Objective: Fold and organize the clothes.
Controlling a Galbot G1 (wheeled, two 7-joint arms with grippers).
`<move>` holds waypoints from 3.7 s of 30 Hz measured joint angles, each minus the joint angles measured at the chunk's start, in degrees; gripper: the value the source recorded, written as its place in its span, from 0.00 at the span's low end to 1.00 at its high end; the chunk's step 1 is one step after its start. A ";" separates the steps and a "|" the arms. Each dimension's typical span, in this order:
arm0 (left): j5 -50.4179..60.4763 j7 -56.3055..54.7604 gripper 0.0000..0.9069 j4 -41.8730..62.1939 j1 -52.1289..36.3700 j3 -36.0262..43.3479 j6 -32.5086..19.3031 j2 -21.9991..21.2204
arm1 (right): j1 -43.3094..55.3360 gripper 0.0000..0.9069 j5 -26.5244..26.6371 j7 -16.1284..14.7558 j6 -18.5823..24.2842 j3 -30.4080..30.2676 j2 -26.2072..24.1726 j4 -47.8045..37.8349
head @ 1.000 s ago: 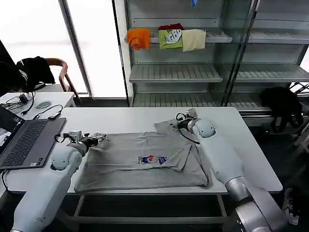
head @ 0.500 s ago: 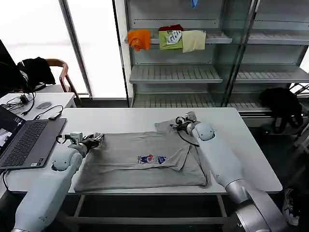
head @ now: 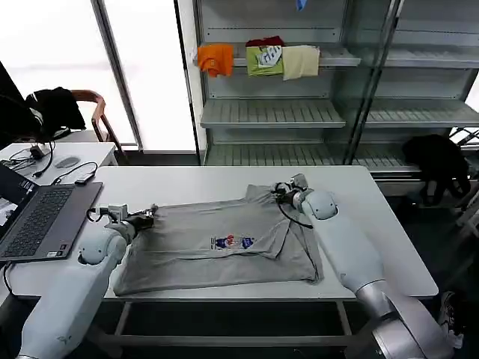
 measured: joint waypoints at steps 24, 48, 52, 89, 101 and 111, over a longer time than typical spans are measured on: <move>-4.77 -3.04 0.02 -15.59 8.31 -6.14 -1.55 5.04 | -8.32 0.00 12.22 5.83 -3.04 -1.81 -12.86 26.35; -3.16 -5.96 0.02 -32.73 25.43 -13.88 -0.55 6.49 | -28.87 0.00 14.89 7.50 -3.31 3.33 -25.55 52.84; -2.98 -6.21 0.02 -33.97 27.62 -14.84 -0.38 6.46 | -31.64 0.00 14.70 7.48 -2.98 4.22 -26.82 55.38; 6.05 -7.69 1.00 -37.24 38.10 -15.66 0.04 11.49 | -44.28 1.00 16.76 41.39 -3.42 5.27 -24.40 63.62; 4.89 -9.24 1.00 -41.06 37.00 -19.05 -0.69 10.55 | -48.81 1.00 17.00 41.36 0.86 13.34 -25.63 67.91; 5.49 -11.75 1.00 -43.90 39.32 -19.91 -4.26 -0.03 | -57.91 1.00 17.20 34.27 14.72 23.13 -25.03 68.32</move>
